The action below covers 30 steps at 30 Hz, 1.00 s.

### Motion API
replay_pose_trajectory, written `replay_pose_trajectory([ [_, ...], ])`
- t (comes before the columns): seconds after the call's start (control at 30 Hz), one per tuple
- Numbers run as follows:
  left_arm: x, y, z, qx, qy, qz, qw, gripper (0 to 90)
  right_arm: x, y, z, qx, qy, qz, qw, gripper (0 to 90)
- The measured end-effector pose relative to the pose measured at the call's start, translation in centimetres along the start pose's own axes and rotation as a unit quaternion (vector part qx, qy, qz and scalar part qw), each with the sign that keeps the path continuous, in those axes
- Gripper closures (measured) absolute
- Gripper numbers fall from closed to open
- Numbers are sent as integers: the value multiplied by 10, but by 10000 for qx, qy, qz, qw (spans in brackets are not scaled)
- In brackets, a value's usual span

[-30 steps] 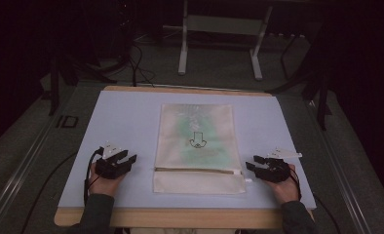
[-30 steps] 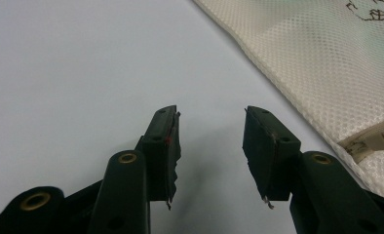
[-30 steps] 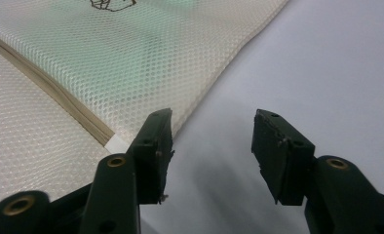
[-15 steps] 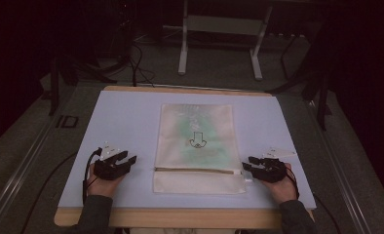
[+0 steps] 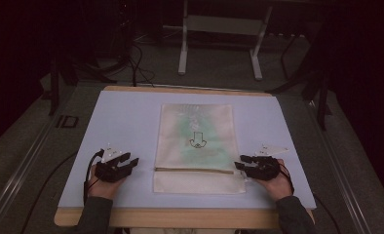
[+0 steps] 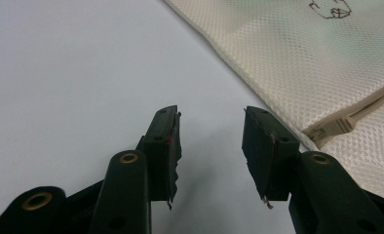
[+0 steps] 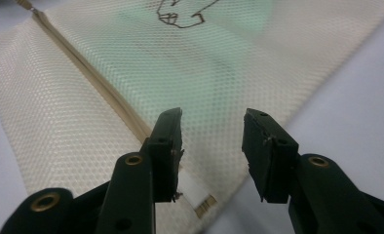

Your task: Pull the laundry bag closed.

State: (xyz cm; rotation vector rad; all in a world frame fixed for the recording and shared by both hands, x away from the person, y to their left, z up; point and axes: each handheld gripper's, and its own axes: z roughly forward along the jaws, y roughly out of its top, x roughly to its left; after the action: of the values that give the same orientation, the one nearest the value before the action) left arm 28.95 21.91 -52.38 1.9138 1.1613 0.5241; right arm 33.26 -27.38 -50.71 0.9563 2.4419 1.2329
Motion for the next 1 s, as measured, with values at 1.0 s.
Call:
replay_pose_trajectory([
  [1.0,7,-3,-2,-33,-4,-134,9999,555,33,41,40,307,526,-685,9958,559],
])
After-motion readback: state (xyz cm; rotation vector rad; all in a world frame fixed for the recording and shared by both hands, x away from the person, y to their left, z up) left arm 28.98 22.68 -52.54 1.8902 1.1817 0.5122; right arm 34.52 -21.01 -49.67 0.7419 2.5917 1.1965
